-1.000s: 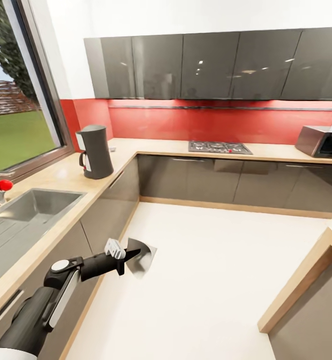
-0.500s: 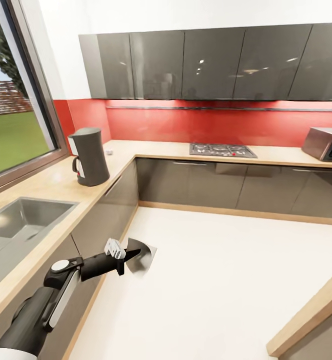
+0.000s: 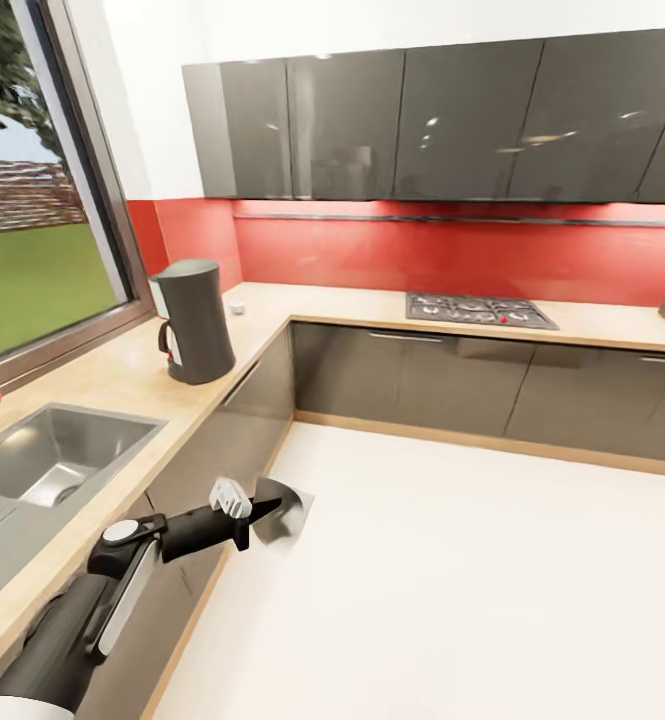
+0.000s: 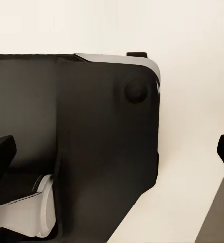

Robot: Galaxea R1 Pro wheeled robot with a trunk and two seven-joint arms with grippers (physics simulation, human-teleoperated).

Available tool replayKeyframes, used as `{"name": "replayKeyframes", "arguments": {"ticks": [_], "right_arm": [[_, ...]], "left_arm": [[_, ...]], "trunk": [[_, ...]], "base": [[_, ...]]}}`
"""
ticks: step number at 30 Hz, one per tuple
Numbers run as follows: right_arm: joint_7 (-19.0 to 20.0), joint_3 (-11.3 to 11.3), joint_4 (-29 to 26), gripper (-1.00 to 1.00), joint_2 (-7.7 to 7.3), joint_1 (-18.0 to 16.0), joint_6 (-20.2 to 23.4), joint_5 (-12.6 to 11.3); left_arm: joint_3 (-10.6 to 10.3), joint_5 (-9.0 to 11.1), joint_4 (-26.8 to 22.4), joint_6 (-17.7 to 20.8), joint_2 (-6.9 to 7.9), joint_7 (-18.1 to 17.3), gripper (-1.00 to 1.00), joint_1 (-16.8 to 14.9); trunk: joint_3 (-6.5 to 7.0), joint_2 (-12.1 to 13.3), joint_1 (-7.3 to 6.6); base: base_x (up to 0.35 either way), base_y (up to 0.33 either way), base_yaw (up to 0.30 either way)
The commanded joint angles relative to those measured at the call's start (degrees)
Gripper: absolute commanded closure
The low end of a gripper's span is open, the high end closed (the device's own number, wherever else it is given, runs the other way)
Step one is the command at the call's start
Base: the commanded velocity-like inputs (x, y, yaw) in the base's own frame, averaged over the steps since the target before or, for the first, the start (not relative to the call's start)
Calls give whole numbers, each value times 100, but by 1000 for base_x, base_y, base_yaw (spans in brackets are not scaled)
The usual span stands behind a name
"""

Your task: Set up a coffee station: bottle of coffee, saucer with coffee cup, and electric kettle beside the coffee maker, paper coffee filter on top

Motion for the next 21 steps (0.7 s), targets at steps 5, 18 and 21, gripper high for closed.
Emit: {"name": "replayKeyframes", "arguments": {"ticks": [5, 18, 21], "right_arm": [[-3, -6, 1, -100, 0, -3, -15, 2], [13, -8, -46, -100, 13, -3, -25, -5], [23, -13, -46, -100, 18, -3, -24, -18]], "left_arm": [[-7, 69, -18, 37, -1, -4, 100, -7], [1121, 124, -723, 2229, 165, -203, 100, -1605], [1177, 124, -720, 3093, 399, -255, 100, -2260]], "trunk": [[-12, -11, 7], [-12, -11, 7], [-4, -11, 7]], "base": [[254, 0, 276], [7, 0, 49], [0, 0, 0]]}}
